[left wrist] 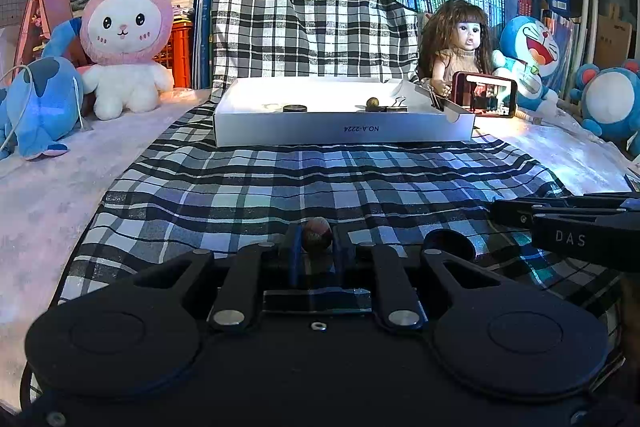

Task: Organize rigid objects
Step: 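Lift the brown ball and blue piece with both tools toward the box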

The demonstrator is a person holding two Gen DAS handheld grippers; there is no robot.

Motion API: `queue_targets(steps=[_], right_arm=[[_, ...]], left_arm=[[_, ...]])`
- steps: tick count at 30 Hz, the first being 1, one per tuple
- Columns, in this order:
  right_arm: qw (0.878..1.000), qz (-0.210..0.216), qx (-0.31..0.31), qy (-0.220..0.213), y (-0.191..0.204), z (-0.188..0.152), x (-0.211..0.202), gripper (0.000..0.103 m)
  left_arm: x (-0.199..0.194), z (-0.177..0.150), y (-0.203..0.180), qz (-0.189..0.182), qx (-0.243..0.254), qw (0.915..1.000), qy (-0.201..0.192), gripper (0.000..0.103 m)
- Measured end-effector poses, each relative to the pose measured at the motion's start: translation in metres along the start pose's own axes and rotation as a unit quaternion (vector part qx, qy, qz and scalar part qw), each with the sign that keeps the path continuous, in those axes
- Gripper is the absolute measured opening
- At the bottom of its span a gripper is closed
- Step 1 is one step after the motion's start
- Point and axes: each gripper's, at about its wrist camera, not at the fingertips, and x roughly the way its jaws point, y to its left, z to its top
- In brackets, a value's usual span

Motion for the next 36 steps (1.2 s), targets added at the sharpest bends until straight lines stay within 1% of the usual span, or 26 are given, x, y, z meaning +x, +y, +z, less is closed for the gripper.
queue_targets(steps=[1, 5, 12, 31, 36], right_arm=[[1.000, 0.001, -0.003, 0.000, 0.001, 0.000, 0.000, 0.021], [1.000, 0.008, 0.002, -0.002, 0.001, 0.001, -0.001, 0.021], [1.000, 0.014, 0.004, -0.010, 0.001, 0.007, -0.002, 0.021], [0.999, 0.015, 0.012, -0.026, -0.007, 0.024, -0.002, 0.021], [0.999, 0.016, 0.014, -0.032, -0.011, 0.032, -0.001, 0.021]], left_arm=[[0.000, 0.000, 0.000, 0.000, 0.000, 1.0000, 0.000, 0.016], [0.000, 0.000, 0.000, 0.000, 0.002, 1.0000, -0.001, 0.016], [0.003, 0.010, -0.002, -0.001, 0.004, 1.0000, -0.008, 0.016], [0.009, 0.027, -0.001, -0.004, 0.010, 0.9998, -0.018, 0.016], [0.010, 0.037, 0.003, -0.005, 0.010, 0.9997, -0.024, 0.016]])
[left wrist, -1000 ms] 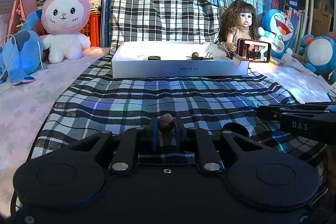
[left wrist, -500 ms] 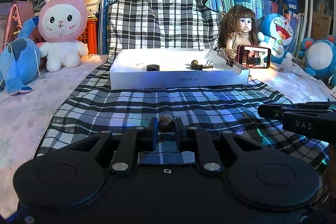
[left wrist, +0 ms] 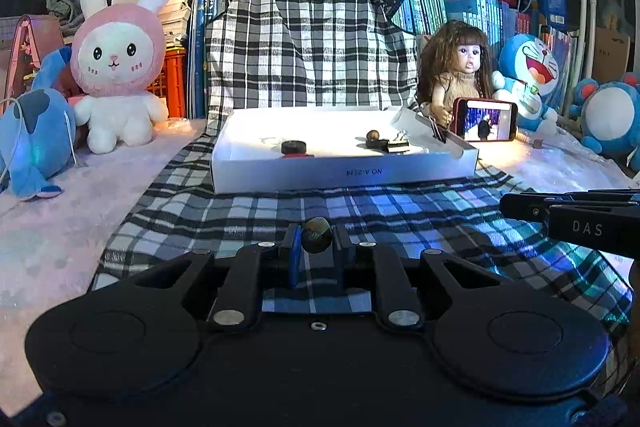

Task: Organize rigid objects
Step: 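Lift the brown ball and blue piece with both tools toward the box, then carry the brown ball and blue piece over the box and lower them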

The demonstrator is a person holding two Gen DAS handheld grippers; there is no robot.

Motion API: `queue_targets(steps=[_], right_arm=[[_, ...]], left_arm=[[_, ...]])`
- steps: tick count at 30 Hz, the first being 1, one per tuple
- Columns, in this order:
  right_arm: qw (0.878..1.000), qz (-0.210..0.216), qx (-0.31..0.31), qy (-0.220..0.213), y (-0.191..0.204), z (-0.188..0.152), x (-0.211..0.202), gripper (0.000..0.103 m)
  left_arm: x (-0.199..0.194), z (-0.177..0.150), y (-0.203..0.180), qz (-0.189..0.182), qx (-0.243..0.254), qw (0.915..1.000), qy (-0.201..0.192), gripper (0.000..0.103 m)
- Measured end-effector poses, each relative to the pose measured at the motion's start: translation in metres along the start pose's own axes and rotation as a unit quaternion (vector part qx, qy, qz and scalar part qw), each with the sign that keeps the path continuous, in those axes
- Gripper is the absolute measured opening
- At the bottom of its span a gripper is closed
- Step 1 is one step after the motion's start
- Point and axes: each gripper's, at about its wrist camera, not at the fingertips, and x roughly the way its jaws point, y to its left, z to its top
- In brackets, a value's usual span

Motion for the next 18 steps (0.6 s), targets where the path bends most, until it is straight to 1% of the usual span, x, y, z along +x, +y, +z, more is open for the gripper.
queue_targets(steps=[5, 10, 18], right_arm=[[1.000, 0.007, 0.002, -0.005, -0.009, 0.020, 0.005, 0.021], [1.000, 0.018, 0.002, -0.001, -0.018, 0.045, 0.013, 0.021], [1.000, 0.016, -0.027, -0.003, -0.018, 0.078, 0.024, 0.021]], left_arm=[[0.003, 0.018, 0.010, -0.005, 0.003, 1.0000, -0.004, 0.016], [0.015, 0.044, 0.026, -0.017, -0.012, 0.9997, 0.009, 0.016], [0.036, 0.084, 0.048, -0.023, -0.028, 0.9992, 0.018, 0.016]])
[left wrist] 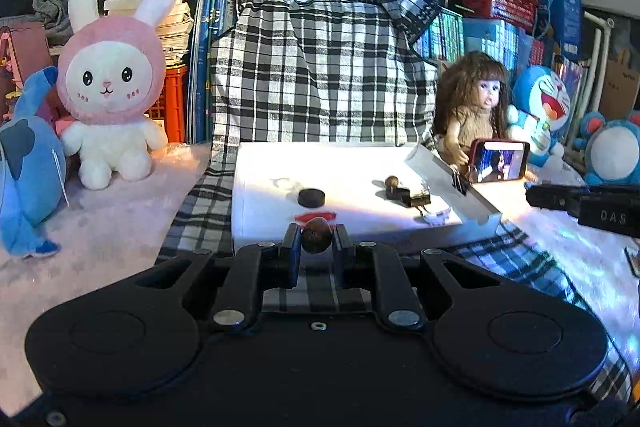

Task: Organize rigid objects
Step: 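Carry the brown ball and blue piece over the box and lower them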

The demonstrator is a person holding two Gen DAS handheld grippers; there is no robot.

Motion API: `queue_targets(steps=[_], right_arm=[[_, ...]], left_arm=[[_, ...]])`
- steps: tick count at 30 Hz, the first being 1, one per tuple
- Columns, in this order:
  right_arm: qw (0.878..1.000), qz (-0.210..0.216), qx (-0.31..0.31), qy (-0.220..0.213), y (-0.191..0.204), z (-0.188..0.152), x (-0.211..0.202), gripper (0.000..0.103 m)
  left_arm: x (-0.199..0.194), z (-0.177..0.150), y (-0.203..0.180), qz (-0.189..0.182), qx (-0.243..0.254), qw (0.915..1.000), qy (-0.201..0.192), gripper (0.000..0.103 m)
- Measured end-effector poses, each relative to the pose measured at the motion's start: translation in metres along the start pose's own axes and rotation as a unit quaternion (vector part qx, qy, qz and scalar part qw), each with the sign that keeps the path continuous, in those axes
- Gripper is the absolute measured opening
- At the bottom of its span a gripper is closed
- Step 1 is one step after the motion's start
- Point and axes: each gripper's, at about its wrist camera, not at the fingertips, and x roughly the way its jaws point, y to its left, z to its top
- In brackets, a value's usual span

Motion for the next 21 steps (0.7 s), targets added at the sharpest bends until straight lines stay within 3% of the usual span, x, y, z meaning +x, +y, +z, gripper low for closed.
queue_targets(steps=[13, 21], right_arm=[[1.000, 0.007, 0.017, 0.018, -0.001, 0.021, 0.034, 0.021], [0.998, 0.012, 0.054, 0.039, -0.015, 0.040, 0.064, 0.021]], left_arm=[[0.037, 0.033, 0.025, 0.011, -0.055, 0.9982, 0.018, 0.016], [0.080, 0.049, 0.039, 0.002, -0.095, 0.9940, 0.053, 0.016]])
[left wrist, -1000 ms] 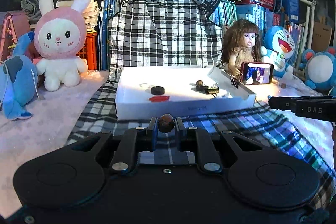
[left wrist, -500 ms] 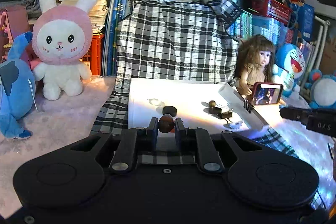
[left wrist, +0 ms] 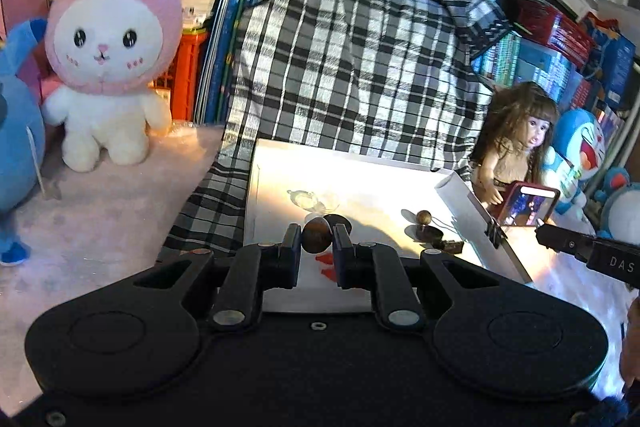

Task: Organize rigid objects
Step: 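Carry the brown ball and blue piece over the box and lower them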

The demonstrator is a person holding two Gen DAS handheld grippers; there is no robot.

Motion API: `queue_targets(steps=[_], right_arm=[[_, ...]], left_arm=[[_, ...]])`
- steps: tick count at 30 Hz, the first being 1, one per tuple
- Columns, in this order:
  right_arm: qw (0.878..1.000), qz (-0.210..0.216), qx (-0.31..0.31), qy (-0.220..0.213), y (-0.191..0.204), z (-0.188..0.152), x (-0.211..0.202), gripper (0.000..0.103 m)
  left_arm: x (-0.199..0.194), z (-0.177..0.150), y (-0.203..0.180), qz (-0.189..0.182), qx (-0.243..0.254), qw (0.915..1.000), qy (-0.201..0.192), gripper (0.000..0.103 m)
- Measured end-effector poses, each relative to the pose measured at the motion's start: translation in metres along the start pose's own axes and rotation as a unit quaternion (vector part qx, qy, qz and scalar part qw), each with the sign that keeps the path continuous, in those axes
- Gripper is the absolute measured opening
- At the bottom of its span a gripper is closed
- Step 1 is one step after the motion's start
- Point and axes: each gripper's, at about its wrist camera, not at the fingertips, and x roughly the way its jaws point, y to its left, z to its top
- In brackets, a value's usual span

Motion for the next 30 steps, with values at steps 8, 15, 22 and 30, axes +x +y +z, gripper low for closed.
queue_targets(steps=[8, 15, 22, 30], right_arm=[[0.999, 0.011, 0.041, 0.028, -0.014, 0.012, 0.029, 0.021], [0.998, 0.011, 0.050, 0.042, -0.017, 0.016, 0.045, 0.021], [0.997, 0.009, 0.045, 0.061, -0.016, 0.015, 0.059, 0.021], [0.997, 0.007, 0.043, 0.071, -0.012, 0.016, 0.073, 0.021]], left_arm=[[0.035, 0.009, -0.001, 0.008, -0.002, 0.9996, 0.025, 0.016], [0.053, 0.016, -0.004, 0.011, -0.004, 0.9995, 0.030, 0.016], [0.067, 0.017, -0.008, 0.009, 0.001, 0.9989, 0.045, 0.016], [0.085, 0.022, -0.014, 0.008, 0.006, 0.9983, 0.057, 0.016]])
